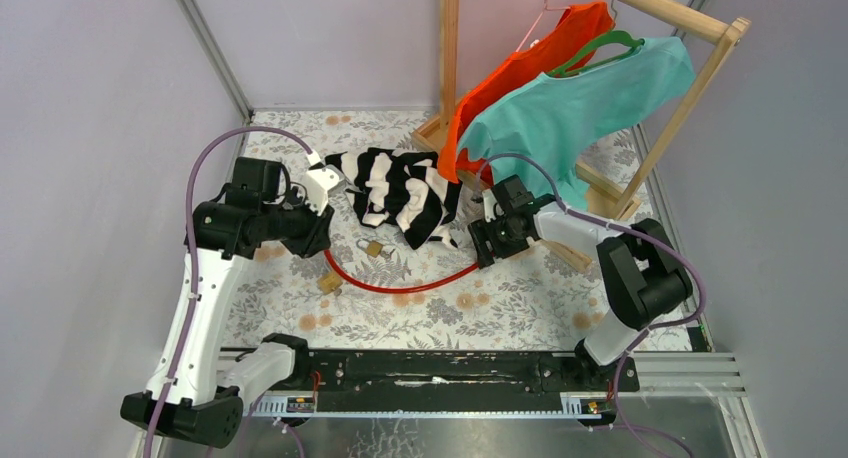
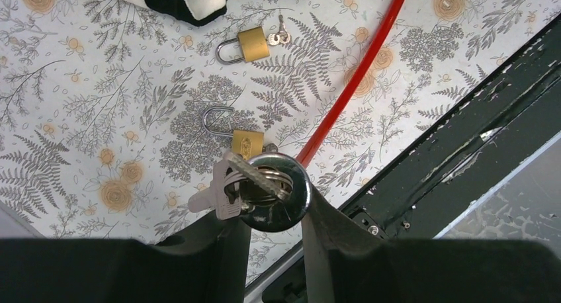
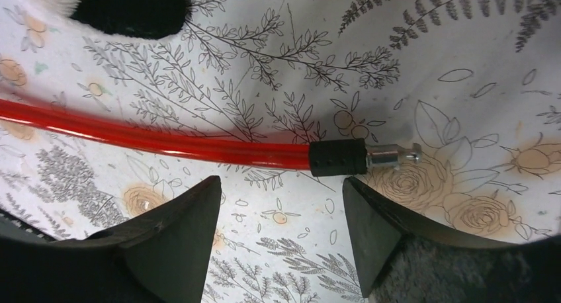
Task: Lock with the key
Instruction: Lock the lock.
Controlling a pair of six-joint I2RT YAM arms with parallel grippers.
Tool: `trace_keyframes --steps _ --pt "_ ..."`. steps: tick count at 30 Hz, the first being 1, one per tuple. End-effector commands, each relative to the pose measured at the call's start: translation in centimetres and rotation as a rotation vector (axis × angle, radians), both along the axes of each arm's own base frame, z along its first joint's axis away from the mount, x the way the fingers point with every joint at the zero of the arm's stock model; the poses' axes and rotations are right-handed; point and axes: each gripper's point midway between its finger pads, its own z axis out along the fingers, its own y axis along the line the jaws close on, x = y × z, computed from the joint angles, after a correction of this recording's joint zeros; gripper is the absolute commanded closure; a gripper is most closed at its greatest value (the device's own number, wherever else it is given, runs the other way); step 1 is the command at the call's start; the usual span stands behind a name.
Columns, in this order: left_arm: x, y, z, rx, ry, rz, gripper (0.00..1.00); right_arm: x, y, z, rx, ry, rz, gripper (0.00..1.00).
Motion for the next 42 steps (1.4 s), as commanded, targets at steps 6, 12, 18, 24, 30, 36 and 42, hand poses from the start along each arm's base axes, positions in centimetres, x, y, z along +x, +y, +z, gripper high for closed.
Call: trace_keyframes --steps 6,12,18,24,30,36,42 --pt "0.9 -1.6 0.1 -0.066 -0.029 -0.056 1.0 1.6 2.1 -0.3 -0.041 -0.088 -0.033 0.26" --pt "1.2 -2.0 -0.2 -0.083 -0.033 -0.073 1.0 2.9 2.7 -0.6 -0.041 -0.11 -0.09 0.23" --pt "1.3 -2.4 -0.5 -0.099 -0.03 -0.091 1.0 3.7 3.5 -1.3 -0.04 -0.099 -0.122 0.21" --pt "1.4 -2.5 -0.7 -0.098 -0.038 -0.099 1.0 4.3 4.2 -1.3 -0.026 -0.099 -0.129 0.2" --pt "1.5 -2.6 -0.7 -0.102 -0.047 -0.107 1.0 4.8 4.8 0.4 0.025 -0.141 -0.147 0.23" --pt "1.5 -2.7 -0.7 -0.107 -0.046 -0.116 1.0 5.8 4.9 1.2 0.034 -0.175 -0.186 0.27" --pt "1.4 -2.8 -0.7 -0.112 -0.047 -0.122 1.0 5.7 4.2 -0.7 -0.025 -0.14 -0.2 0.29"
